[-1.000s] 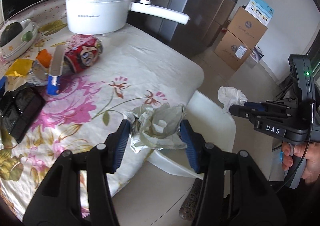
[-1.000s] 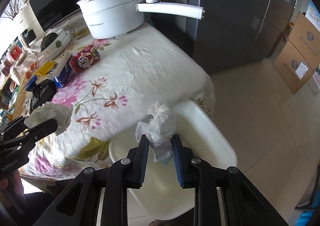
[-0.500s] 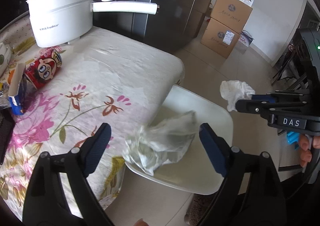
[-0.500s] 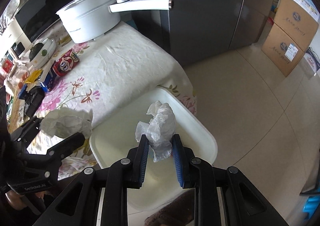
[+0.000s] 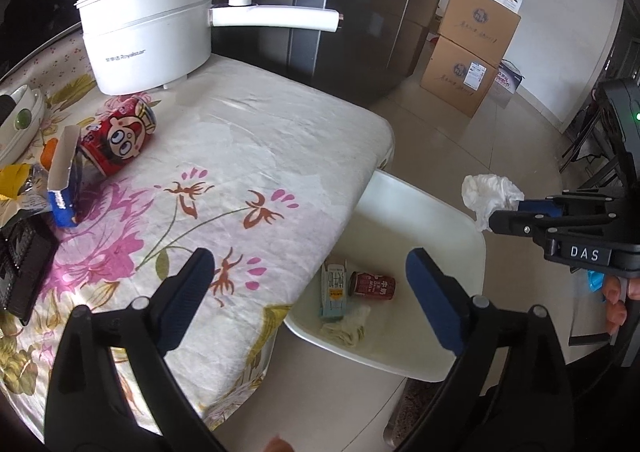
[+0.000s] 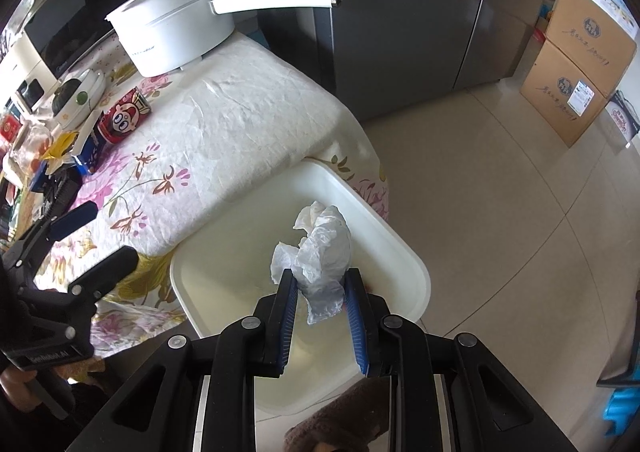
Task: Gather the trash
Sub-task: 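Open both grippers over the white bin to drop the tissues, then move both tools back over the table toward the pecan snack bag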
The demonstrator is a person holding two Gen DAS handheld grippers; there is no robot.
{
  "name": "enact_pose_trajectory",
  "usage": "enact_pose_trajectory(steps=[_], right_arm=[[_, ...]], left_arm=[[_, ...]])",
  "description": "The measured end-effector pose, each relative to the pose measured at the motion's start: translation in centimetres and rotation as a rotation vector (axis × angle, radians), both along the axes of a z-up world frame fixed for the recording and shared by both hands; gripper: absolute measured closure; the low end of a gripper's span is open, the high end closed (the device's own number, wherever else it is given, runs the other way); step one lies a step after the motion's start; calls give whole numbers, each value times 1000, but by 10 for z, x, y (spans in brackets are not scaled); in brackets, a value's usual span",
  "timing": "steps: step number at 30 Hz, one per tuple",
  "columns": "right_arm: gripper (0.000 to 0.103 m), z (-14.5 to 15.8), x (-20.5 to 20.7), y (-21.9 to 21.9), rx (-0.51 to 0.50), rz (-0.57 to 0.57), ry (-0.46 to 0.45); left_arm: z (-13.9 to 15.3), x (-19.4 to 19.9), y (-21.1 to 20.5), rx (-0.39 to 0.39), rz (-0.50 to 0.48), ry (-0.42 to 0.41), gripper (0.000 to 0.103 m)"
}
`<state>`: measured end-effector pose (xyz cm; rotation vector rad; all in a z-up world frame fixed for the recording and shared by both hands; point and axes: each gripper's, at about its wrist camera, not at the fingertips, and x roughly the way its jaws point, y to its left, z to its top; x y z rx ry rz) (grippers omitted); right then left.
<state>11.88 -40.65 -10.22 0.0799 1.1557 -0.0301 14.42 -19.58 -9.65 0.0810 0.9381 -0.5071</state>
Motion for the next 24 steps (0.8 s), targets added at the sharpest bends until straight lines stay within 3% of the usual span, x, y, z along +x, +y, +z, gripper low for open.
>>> enact_pose_trajectory(steps=[6, 7, 8, 10, 24], right_arm=[[77, -8, 5, 9, -13, 18, 33], [72, -10, 6, 10, -11, 17, 44], [65, -12, 7, 11, -3, 13, 55], [22, -13, 10, 13, 9, 1, 57], [20, 0, 29, 66, 28, 82, 25]], left_arm=[[7, 1, 32, 5, 63, 10, 7], [8, 0, 38, 10, 75, 9, 7], [10, 0, 44, 14, 85, 10, 7], [12, -1, 57, 22, 108, 12, 7], [23, -8, 161, 72, 310, 39, 5]])
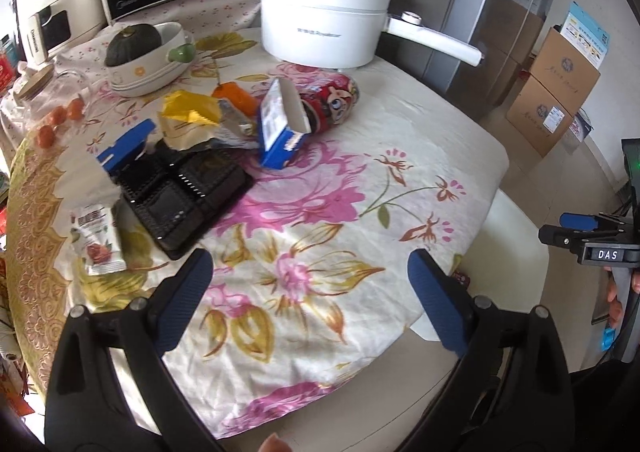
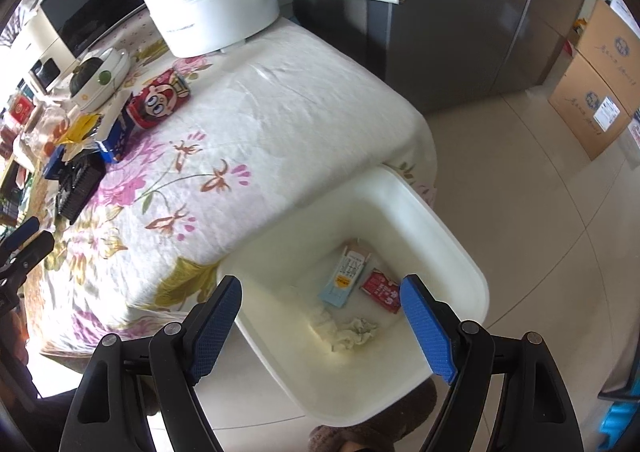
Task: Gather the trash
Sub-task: 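Move both tools back over the table toward the pecan snack bag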
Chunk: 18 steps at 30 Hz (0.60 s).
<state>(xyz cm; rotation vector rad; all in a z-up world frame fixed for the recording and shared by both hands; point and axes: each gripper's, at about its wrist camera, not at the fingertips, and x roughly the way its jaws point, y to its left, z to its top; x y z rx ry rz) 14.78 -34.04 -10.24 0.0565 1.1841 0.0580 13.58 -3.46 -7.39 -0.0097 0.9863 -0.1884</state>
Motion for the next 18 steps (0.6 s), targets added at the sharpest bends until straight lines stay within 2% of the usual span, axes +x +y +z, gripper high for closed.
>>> enact_pose_trajectory(steps=[5, 11, 15, 18], right_arm=[[20, 4, 8, 30, 4, 43, -9], [19, 8, 18, 69, 3, 95, -19], [19, 10, 24, 93, -13, 127, -28], [19, 11, 29, 108, -13, 144, -33]], left_arm=[[0, -2, 43, 29, 78, 11, 5], [-3, 0, 100, 25, 213, 38, 4], [-9, 4, 137, 29, 314, 68, 4], [-19, 13, 155, 23, 355, 93, 4]])
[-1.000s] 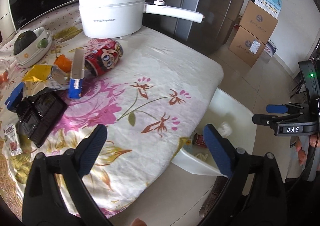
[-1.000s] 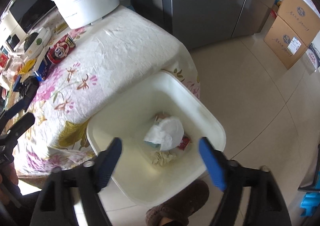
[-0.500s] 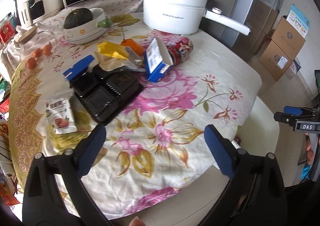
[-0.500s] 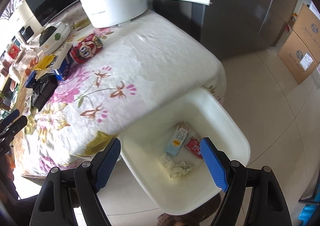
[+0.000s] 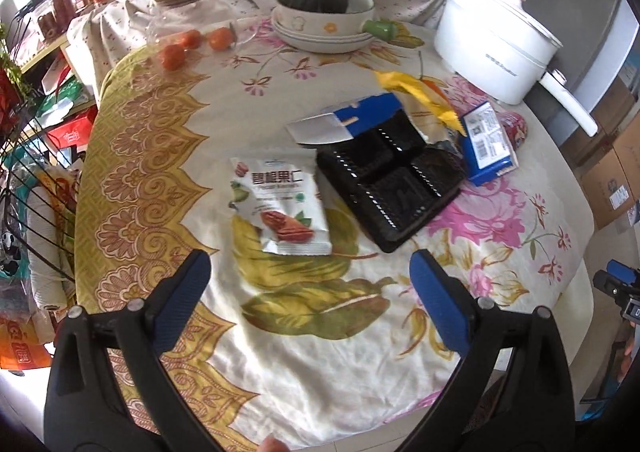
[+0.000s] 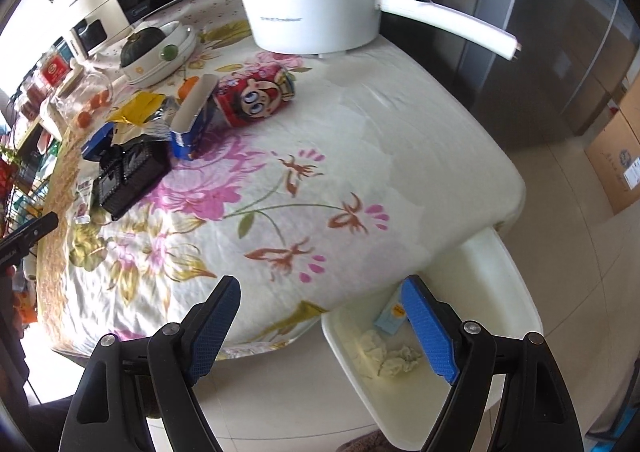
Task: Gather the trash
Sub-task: 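Move both tools back over the table toward the pecan snack bag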
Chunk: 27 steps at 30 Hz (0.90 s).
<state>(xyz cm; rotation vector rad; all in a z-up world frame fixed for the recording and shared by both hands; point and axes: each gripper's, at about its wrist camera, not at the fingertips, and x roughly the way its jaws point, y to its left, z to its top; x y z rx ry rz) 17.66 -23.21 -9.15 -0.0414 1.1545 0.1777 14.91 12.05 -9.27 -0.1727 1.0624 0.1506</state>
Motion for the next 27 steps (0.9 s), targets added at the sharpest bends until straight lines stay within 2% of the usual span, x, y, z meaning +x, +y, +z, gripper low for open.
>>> enact_pose_trajectory(steps=[6, 15, 18, 21, 22, 23, 25, 27], right_arm=[[18, -4, 10, 26, -9, 31, 2], [18, -14, 20, 36, -26, 36, 19], [18, -15, 21, 37, -30, 36, 20], [18, -16, 21, 37, -26, 30, 20], [18, -15, 21, 37, -25, 28, 18], [18, -14, 20, 37, -24, 27, 16], [18, -12, 20, 38, -23, 28, 8], [18, -10, 19, 40, -21, 30, -1]], left_arm=[[-26, 27, 17, 14, 53, 31, 4], [-56, 56, 19, 41, 53, 43, 4], [-63, 59, 21, 35, 72, 48, 4], [-69, 57, 30, -28, 113, 53, 4], [-67, 55, 31, -27, 120, 34, 4], [-68, 55, 32, -40, 123, 35, 5], [-65, 51, 31, -41, 105, 19, 16], [-63, 48, 30, -31, 75, 21, 34]])
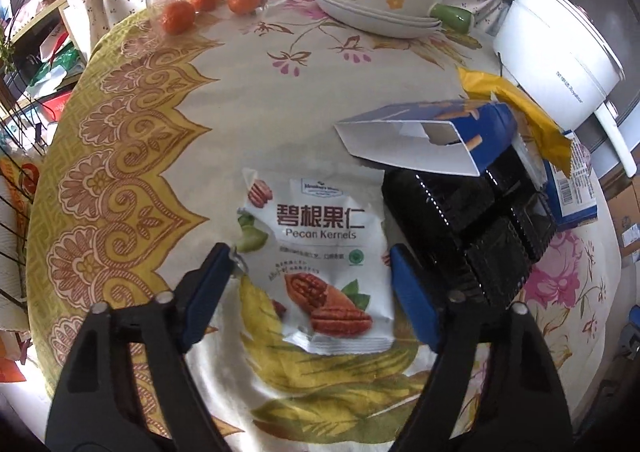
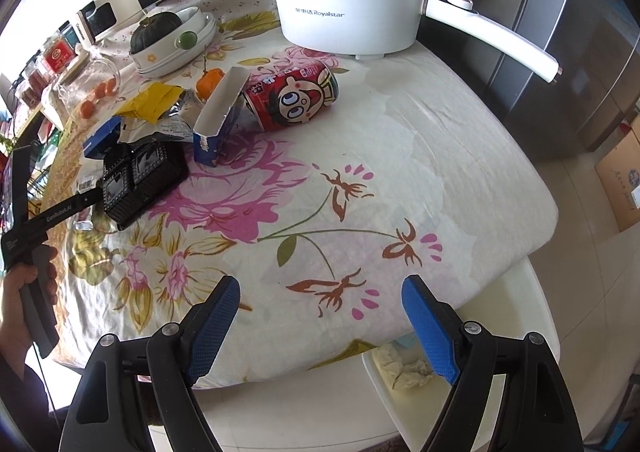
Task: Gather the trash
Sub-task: 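Move both tools back over the table toward the pecan snack bag, then grasp the pecan kernels bag with the left gripper while the right gripper grasps a white cardboard strip, then carry the bag and strip to the white bin while the left gripper opens to drop the bag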
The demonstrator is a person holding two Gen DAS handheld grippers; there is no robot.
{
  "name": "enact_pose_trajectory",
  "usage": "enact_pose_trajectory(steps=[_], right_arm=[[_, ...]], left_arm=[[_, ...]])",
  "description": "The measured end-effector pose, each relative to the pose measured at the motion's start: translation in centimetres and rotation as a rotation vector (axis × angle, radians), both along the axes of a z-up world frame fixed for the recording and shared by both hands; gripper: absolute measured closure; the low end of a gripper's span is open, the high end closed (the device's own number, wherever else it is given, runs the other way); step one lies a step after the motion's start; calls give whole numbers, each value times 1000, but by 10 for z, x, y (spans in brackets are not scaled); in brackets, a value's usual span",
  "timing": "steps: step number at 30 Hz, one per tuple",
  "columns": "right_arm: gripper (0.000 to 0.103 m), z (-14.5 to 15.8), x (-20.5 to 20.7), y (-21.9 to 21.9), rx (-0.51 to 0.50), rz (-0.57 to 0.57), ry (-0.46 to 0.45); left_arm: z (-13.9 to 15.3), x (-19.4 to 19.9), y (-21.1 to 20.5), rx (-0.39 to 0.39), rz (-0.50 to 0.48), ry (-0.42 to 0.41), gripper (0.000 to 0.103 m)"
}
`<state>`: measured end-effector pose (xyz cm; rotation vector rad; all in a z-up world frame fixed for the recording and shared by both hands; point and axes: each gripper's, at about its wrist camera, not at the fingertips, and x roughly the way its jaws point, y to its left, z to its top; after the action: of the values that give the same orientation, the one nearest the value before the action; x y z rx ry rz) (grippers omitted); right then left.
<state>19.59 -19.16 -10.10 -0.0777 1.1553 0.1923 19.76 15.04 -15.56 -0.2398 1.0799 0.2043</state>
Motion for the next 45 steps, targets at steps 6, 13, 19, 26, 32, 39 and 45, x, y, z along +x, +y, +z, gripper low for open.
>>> enact_pose_trajectory(steps=[6, 13, 19, 26, 32, 39, 45], right_arm=[[18, 6, 0, 16, 17, 32, -22], [18, 9, 31, 43, 135, 19, -32], [21, -8, 74, 75, 236, -9, -16], [48, -27, 105, 94, 275, -37, -13], [77, -35, 113, 104, 235, -14, -12], [81, -23, 92, 91, 230, 4, -27], [81, -4, 61, 55, 236, -3, -17]], left_arm=[[7, -15, 2, -39, -46, 29, 48], [25, -35, 11, -82, -51, 18, 49], [41, -47, 24, -122, -39, -14, 49], [53, -55, 25, -127, -64, -31, 49], [58, -57, 22, -138, -70, -46, 49], [68, -64, 6, -159, -79, -70, 49], [76, -73, -20, -156, -125, -91, 49]])
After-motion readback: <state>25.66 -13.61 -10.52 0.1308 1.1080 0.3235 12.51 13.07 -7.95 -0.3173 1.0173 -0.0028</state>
